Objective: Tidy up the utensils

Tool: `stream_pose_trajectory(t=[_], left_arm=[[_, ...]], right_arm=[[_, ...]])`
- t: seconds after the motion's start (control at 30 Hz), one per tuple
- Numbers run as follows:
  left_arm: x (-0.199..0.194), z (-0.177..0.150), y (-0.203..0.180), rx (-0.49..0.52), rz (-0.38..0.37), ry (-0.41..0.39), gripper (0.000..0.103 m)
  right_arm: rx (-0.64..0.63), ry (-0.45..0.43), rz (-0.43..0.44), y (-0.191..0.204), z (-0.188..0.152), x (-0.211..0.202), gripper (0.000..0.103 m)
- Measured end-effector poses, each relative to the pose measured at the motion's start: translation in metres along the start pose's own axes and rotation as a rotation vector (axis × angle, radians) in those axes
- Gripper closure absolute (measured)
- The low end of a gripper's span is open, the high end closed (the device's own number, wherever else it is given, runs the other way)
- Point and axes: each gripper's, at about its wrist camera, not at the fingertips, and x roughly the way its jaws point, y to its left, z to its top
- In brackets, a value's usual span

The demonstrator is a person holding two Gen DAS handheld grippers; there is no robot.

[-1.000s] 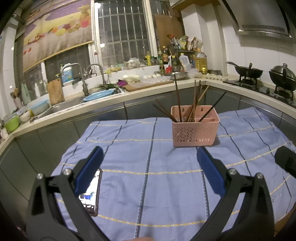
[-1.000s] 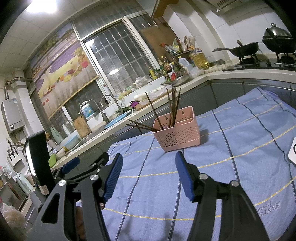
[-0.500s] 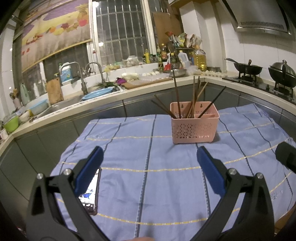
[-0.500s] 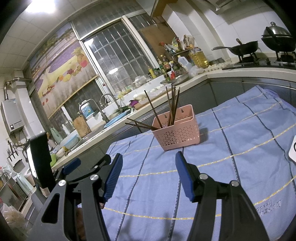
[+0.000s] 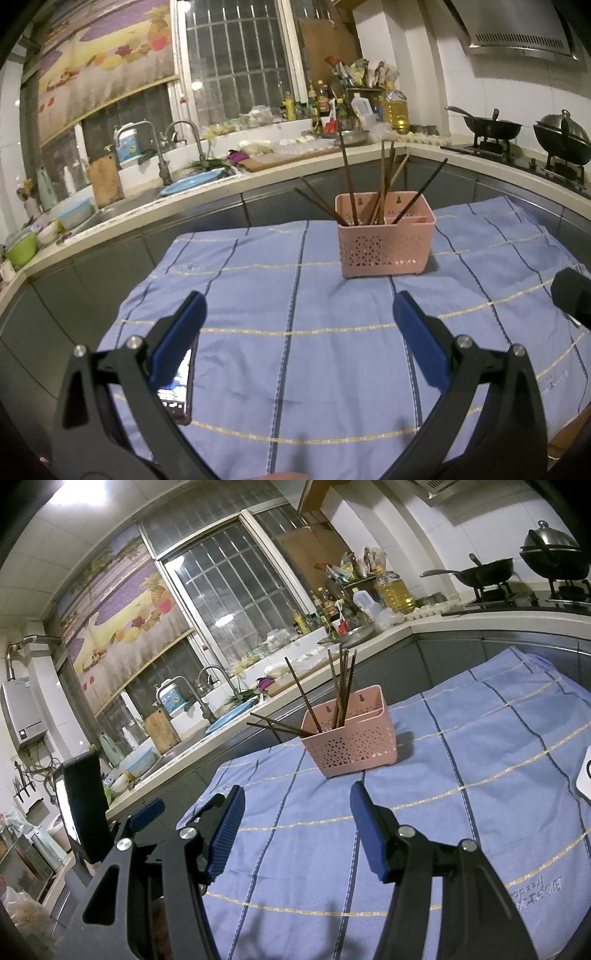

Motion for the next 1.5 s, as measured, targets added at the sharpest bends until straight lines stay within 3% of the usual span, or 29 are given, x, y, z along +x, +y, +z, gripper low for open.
stream_pose_trajectory(t=[1.5], left_arm=[[0.019, -0.005, -0.013, 0.013, -0.075, 0.108, 0.006]], right_arm=[[0.006, 0.004, -0.002, 0.001, 0.003, 0.0, 0.043]])
